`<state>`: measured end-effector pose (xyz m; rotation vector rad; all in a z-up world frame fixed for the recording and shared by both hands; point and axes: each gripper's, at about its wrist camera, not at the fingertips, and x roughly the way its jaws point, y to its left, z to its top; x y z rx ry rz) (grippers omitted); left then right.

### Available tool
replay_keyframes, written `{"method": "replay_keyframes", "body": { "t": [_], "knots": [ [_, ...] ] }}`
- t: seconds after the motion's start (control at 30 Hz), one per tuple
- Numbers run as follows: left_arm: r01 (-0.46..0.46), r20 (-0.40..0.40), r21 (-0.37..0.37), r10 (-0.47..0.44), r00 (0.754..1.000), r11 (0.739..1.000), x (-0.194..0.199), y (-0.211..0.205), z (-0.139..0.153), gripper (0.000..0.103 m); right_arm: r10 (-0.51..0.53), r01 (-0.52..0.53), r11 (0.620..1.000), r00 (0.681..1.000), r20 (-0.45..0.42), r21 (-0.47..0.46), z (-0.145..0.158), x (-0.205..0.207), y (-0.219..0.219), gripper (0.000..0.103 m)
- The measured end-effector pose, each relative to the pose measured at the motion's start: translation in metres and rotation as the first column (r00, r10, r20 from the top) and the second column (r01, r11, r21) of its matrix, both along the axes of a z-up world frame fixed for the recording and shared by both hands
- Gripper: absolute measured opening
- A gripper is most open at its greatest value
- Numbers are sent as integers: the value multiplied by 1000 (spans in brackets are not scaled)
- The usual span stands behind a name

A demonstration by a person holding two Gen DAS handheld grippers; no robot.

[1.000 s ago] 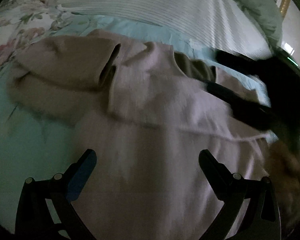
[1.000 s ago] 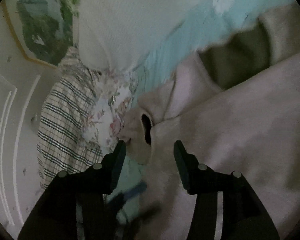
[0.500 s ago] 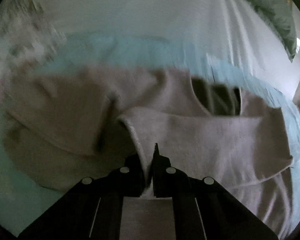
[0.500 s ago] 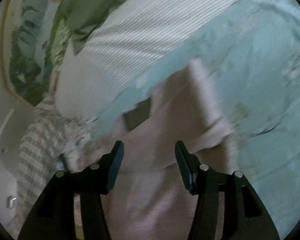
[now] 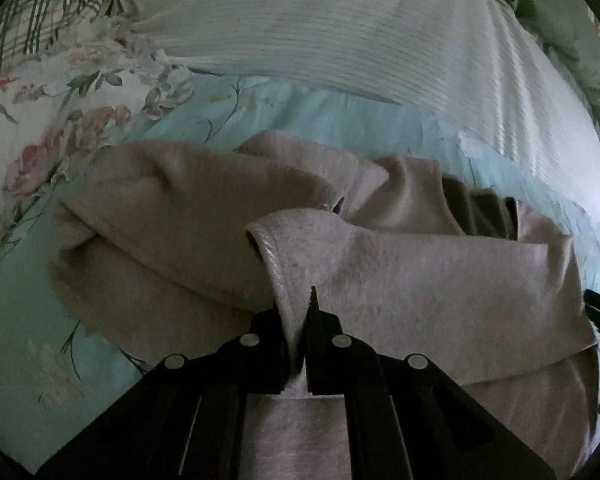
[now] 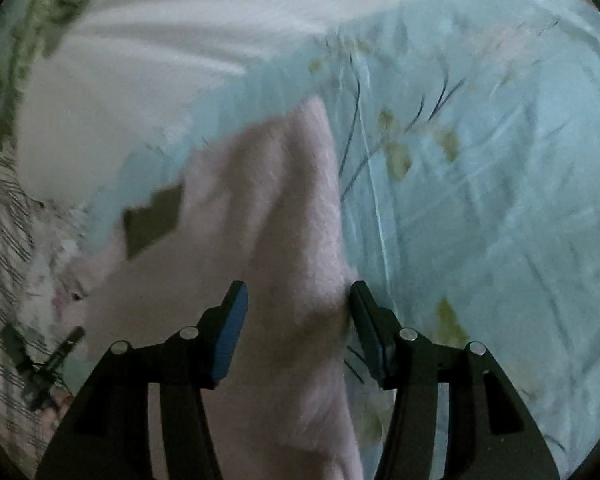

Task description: Fold small clothes

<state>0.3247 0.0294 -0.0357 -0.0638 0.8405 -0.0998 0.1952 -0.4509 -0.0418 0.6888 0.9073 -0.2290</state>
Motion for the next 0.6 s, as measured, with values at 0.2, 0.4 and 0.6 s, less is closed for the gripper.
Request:
{"method": "replay_keyframes", "body": {
  "t": [0.2,0.4,0.6],
  "knots": [
    [42,-4,0,-42,999,999,-7,-9,3,5,6,-5,995,1000,8,-104,19,-4,-5,7],
    [58,-57,10,-58,997,998,-4,-18,-13,8,-79,59,967,994,-71,-249,27,-17,3,15],
    [31,-58,-10,-32,998,999,-17,3,-10,16,147,-140,986,987,71,-93,31,-23,66,66]
  ]
}}
